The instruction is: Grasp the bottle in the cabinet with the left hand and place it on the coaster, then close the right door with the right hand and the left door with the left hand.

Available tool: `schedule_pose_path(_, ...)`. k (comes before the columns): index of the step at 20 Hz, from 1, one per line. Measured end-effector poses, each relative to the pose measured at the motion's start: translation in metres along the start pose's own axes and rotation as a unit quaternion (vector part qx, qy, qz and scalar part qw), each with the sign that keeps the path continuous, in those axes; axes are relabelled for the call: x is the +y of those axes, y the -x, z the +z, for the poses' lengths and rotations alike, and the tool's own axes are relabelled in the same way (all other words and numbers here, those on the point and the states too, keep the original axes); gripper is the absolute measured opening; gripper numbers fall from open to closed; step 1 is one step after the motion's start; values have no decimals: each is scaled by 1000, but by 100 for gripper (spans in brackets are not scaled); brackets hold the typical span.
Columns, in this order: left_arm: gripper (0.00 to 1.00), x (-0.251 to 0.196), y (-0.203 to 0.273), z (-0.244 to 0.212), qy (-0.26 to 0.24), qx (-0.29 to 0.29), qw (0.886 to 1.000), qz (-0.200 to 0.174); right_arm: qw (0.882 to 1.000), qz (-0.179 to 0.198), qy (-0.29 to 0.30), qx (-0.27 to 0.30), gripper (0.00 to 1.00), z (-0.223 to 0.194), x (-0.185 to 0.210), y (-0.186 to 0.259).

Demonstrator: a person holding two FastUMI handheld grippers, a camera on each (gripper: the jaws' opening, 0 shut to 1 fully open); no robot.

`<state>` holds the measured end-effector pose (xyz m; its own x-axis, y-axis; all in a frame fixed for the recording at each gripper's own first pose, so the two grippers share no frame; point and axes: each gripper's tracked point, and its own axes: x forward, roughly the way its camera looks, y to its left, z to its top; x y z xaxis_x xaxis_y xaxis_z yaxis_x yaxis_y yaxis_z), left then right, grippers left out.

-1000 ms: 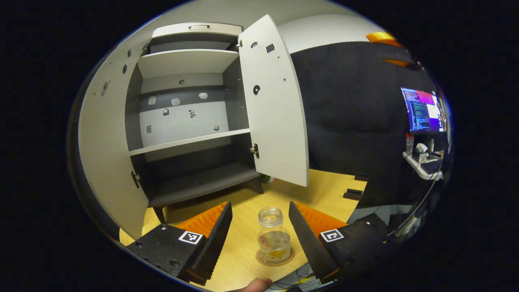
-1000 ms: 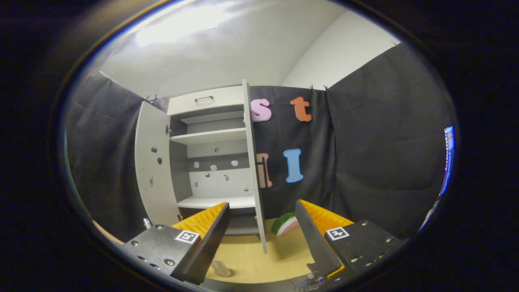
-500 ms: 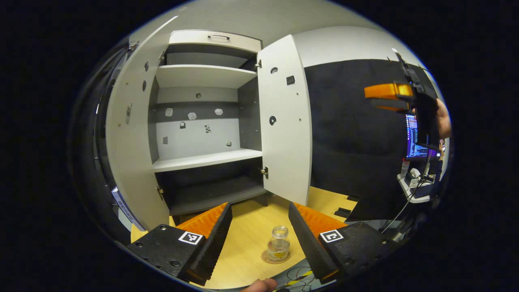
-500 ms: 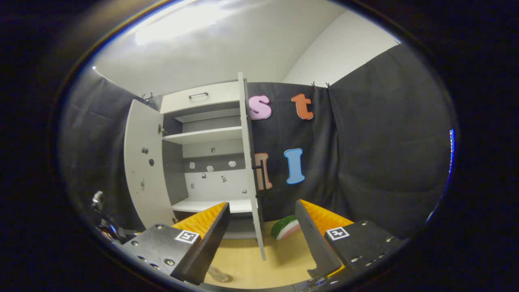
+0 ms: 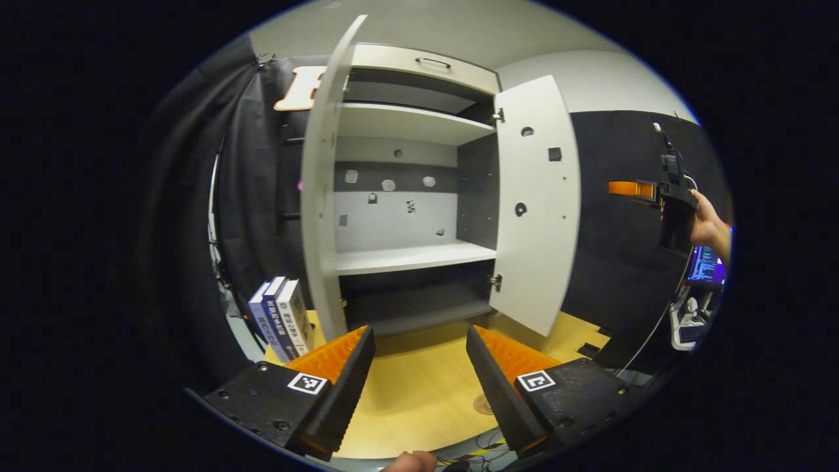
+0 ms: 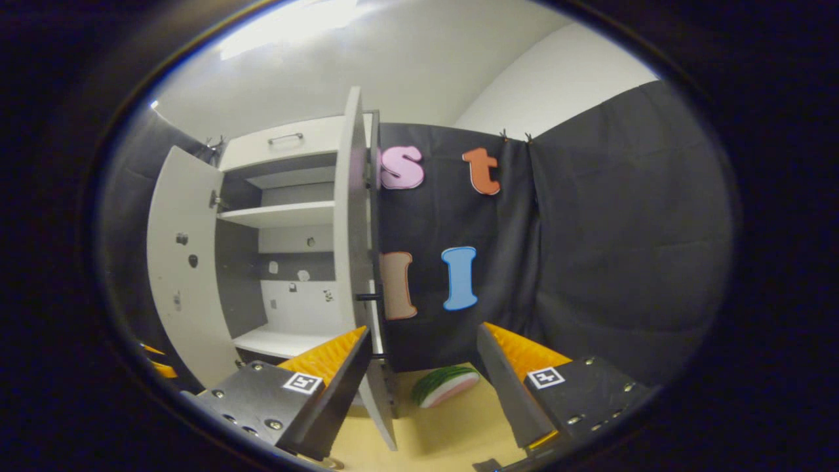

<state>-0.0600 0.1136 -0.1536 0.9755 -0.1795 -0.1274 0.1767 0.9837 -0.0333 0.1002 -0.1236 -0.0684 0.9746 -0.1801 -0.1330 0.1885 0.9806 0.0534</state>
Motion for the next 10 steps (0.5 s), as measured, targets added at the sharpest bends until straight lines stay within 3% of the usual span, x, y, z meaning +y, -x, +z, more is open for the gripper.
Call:
schedule_pose_path(5,89,42,6,5,31,-8,999,17,997,-51,47,39,98,-23,-33,-64)
schedule_pose_path(8,90,51,3,0,93,-7,995,23,999,-10,33,31,98,-24,-7,-82)
schedule_pose_path(9,94,51,3,-1,106,-1,994,26,999,1,25,32,98,-26,2,-85)
schedule_pose_path(10,90,51,4,-1,113,2,993,28,999,11,24,31,98,-27,10,-86)
